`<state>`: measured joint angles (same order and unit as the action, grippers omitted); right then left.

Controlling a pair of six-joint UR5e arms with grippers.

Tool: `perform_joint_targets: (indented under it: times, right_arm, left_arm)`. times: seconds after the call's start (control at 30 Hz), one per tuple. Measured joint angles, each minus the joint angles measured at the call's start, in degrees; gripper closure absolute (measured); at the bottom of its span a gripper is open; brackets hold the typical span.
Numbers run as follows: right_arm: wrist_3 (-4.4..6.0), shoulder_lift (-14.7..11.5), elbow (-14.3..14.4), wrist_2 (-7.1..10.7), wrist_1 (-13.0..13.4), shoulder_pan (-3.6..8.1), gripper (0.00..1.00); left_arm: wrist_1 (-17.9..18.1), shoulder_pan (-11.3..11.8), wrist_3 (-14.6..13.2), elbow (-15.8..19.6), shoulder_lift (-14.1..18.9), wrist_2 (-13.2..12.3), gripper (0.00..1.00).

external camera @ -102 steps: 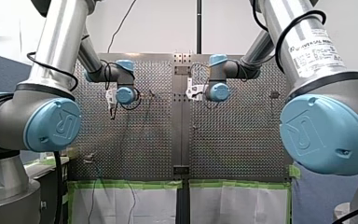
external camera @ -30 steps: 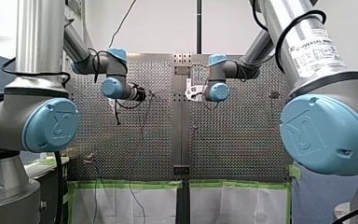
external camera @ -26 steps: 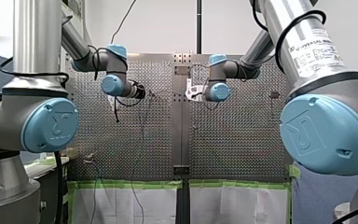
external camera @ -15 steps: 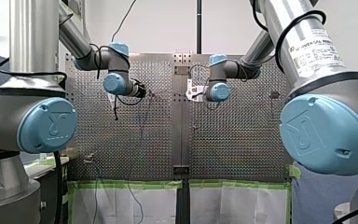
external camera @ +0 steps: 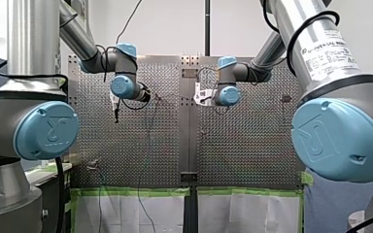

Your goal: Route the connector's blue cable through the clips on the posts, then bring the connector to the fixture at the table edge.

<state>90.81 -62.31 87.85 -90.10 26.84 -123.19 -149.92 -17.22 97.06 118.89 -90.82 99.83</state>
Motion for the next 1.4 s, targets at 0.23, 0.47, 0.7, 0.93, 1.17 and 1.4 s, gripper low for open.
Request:
perform_joint_targets:
  times: [0.23,0.47,0.7,0.93,1.17,1.4]
  right_arm:
    - [0.0,0.02,0.0,0.0,-0.02,0.0,1.0]
    - [0.0,0.02,0.0,-0.03,0.2,0.15,1.0]
    - [0.0,0.08,-0.01,-0.61,0.32,0.9,1.0]
    - [0.0,0.49,-0.04,-0.84,0.46,1.85,1.0]
    - [0.0,0.79,-0.05,-0.59,0.56,2.05,1.0]
    - [0.0,0.81,-0.05,-0.08,0.76,2.1,1.0]
  left_arm:
    - [-0.2,-0.26,-2.21,0.0,-0.04,0.95,0.0]
    - [-0.01,-0.32,-2.53,-0.32,-0.5,1.09,0.0]
    - [-1.51,-1.45,-4.88,-2.8,-2.96,2.31,0.0]
    - [-2.46,-2.61,-6.06,-5.32,-4.05,3.15,0.0]
    - [-4.14,-5.65,-6.0,-8.47,-6.95,6.04,0.0]
    - [-4.07,-8.91,-6.09,-11.74,-10.19,9.29,0.0]
